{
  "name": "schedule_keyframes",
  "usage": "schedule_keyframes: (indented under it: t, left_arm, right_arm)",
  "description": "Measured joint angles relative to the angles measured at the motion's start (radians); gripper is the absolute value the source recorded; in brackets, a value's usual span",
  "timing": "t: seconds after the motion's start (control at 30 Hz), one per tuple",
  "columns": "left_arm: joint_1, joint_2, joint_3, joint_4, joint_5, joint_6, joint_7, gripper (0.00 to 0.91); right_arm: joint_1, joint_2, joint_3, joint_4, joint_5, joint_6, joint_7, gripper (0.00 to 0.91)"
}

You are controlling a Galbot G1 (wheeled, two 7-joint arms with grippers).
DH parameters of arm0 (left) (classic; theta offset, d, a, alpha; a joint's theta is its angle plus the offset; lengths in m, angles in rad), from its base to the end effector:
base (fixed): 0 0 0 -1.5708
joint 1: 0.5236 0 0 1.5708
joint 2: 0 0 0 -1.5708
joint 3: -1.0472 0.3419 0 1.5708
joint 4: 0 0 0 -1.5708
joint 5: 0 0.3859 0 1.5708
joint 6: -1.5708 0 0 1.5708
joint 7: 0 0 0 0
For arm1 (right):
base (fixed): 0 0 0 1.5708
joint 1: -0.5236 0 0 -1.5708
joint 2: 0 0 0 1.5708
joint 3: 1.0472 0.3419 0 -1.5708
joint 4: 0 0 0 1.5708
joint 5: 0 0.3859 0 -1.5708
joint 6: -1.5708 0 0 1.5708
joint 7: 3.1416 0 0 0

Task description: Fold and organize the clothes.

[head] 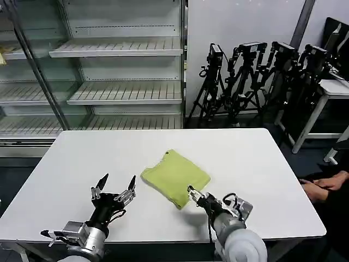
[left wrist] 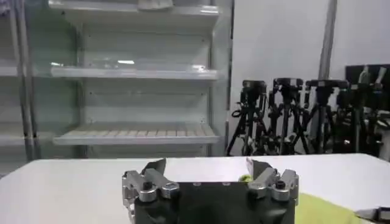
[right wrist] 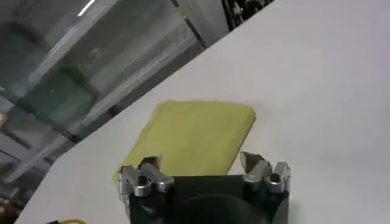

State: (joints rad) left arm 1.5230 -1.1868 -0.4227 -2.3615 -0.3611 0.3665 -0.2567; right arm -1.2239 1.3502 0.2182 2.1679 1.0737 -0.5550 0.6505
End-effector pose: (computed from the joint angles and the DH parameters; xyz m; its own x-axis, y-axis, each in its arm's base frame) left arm 0.2067 0.0000 -0.1885 -0.9848 0.1121 0.1328 0.1093 0.9936 -0.0281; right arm 0.2745 0.0663 -0.1942 -0.8352 -0.3098 0.4543 0.0171 0.8111 0.5846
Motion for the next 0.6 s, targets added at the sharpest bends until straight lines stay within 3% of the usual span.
schedule_keyframes:
  t: [0.57,0.6]
  left_arm:
    - [0.051,-0.01,-0.016,-0.024,-0.008,0.0,-0.014,0.907]
    - [0.052,-0.009,-0.016,-0.026,-0.009,0.001,-0.014,0.907]
  right_arm:
    - [0.113,0.061,-0.003,-0.128,0.141,0.004,0.095,0.907]
    - [0.117,0.063,-0.001,-0.132,0.146,0.005,0.099,0.796]
